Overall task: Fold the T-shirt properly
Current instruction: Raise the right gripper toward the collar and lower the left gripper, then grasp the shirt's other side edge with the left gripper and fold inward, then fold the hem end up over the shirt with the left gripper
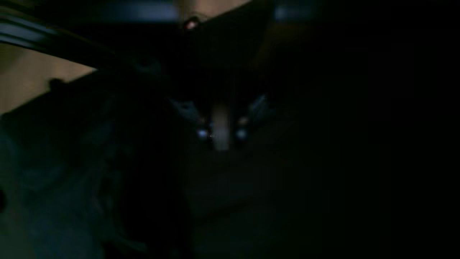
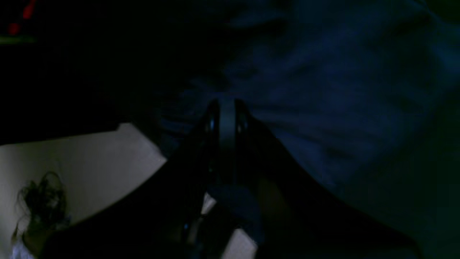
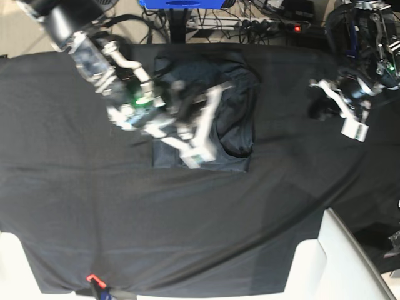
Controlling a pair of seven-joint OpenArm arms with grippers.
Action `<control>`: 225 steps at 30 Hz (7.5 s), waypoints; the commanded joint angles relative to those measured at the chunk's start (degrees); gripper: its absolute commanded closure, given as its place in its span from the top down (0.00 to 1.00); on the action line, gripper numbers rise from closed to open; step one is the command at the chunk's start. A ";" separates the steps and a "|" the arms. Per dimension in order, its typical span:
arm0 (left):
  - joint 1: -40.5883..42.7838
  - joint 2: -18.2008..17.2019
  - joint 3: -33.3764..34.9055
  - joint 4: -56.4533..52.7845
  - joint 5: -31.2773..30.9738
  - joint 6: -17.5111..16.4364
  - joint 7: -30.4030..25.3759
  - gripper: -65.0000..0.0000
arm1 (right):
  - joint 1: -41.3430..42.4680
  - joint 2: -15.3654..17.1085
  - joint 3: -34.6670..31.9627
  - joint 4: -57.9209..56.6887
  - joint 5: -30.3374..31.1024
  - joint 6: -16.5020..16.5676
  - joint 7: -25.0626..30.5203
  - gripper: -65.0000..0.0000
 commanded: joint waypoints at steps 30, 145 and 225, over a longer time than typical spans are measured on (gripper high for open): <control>-7.19 11.46 0.03 -13.95 -3.29 -0.47 -1.01 0.98 | -2.55 1.02 0.11 -4.74 0.49 0.44 6.32 0.00; -33.65 5.48 45.13 -25.73 25.55 -0.47 -2.33 0.00 | -5.98 1.81 23.41 -13.97 -8.74 4.31 10.10 0.00; -43.76 9.26 55.95 -40.50 34.16 -0.47 -12.61 0.00 | 4.30 -0.56 18.92 -30.41 -8.83 4.93 13.62 0.00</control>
